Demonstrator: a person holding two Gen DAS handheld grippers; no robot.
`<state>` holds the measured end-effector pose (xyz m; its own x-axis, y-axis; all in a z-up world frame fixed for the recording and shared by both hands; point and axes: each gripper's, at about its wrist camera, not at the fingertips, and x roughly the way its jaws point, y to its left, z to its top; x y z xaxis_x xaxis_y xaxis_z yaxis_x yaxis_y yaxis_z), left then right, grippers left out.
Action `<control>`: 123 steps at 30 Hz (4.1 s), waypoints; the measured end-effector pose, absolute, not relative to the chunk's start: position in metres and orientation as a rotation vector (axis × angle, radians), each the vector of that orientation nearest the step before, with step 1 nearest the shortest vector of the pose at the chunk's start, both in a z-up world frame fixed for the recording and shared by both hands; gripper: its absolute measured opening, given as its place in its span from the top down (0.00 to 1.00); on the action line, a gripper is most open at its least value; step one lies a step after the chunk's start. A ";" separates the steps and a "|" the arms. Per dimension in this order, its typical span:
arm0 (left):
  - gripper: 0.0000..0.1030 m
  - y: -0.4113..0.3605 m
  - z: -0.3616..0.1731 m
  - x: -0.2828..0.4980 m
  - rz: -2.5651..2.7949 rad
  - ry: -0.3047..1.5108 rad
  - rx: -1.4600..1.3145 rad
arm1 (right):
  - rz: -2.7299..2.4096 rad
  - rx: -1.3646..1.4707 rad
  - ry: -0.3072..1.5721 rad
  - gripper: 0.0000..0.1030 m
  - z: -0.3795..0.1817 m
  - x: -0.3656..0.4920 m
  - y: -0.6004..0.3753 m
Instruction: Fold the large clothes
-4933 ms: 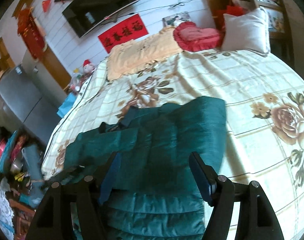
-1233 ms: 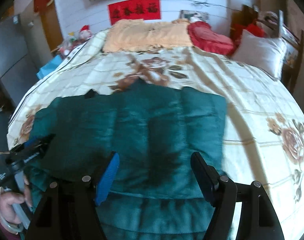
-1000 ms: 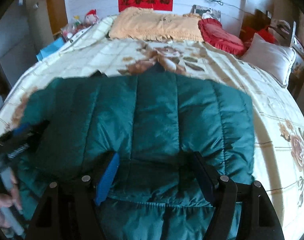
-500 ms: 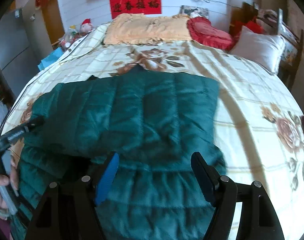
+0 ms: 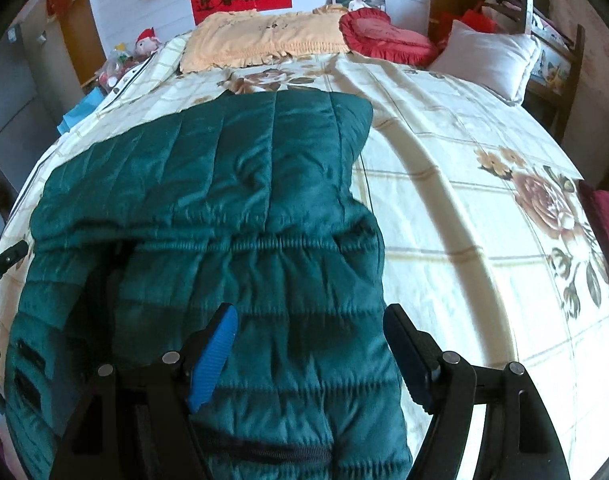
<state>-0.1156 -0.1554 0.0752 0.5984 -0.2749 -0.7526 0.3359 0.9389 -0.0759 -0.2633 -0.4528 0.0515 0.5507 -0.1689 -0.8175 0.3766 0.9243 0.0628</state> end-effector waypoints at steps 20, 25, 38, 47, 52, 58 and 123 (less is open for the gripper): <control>0.36 -0.131 0.079 -0.207 -0.400 0.829 0.053 | -0.332 0.216 0.904 0.29 0.057 -0.324 -0.410; 0.36 -0.118 0.074 -0.222 -0.399 0.848 0.034 | -0.322 0.211 0.899 0.27 0.057 -0.337 -0.400; 0.36 -0.083 0.060 -0.251 -0.365 0.892 0.021 | -0.298 0.227 0.898 0.26 0.050 -0.371 -0.382; 0.36 -0.069 0.048 -0.265 -0.361 0.932 0.013 | -0.299 0.225 0.917 0.26 0.045 -0.389 -0.378; 0.36 -0.064 0.044 -0.271 -0.364 0.941 0.014 | -0.302 0.217 0.930 0.23 0.044 -0.395 -0.378; 0.36 -0.058 0.040 -0.272 -0.365 0.956 0.010 | -0.307 0.212 0.944 0.22 0.043 -0.404 -0.382; 0.12 -0.049 0.022 -0.287 -0.495 1.088 0.046 | -0.042 0.358 1.011 0.44 0.013 -0.422 -0.413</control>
